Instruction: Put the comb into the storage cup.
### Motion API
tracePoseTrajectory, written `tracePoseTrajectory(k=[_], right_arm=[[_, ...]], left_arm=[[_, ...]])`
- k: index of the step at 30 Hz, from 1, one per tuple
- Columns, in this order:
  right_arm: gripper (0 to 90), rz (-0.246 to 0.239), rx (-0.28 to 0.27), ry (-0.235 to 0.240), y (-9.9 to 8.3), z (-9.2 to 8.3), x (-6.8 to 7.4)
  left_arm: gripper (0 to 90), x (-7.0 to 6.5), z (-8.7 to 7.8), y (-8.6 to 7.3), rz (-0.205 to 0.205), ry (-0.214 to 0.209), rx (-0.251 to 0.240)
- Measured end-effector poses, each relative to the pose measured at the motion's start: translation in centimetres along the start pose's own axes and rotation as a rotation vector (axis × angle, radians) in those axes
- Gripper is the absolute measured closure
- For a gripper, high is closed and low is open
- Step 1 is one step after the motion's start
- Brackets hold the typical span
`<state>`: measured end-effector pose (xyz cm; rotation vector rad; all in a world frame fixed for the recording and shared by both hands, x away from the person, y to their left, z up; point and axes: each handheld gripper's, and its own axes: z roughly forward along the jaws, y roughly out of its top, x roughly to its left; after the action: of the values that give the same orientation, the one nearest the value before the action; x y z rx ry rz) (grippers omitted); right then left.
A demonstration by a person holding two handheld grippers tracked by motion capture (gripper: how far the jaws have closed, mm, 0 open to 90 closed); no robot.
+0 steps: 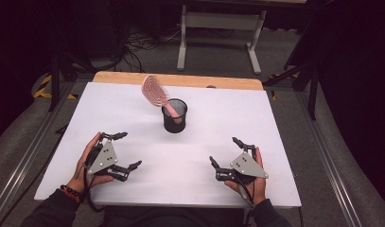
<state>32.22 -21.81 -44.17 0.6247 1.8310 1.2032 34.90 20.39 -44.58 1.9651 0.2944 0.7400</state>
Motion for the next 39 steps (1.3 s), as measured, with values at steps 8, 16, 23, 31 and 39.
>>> tracePoseTrajectory(k=[8,16,23,31,39], right_arm=[[6.0,-0.001,-0.002,-0.007,-0.1,-0.1,-0.2],[5.8,0.003,-0.01,-0.012,-0.1,-0.4,-0.4],[5.8,0.004,-0.008,-0.01,-0.2,-0.4,-0.3],[5.7,0.026,-0.005,-0.006,-0.4,-0.5,-0.6],[5.4,0.014,-0.002,0.001,-0.3,-0.7,-0.5]], left_arm=[[1.8,0.2,-0.9,-1.3,-0.008,0.039,0.015],[1.9,0.3,-1.8,-2.3,-0.052,0.065,0.025],[2.1,0.3,-2.4,-3.2,-0.078,0.081,0.035],[2.3,0.7,-3.2,-4.2,-0.119,0.094,0.046],[2.6,0.3,-3.7,-4.7,-0.135,0.101,0.052]])
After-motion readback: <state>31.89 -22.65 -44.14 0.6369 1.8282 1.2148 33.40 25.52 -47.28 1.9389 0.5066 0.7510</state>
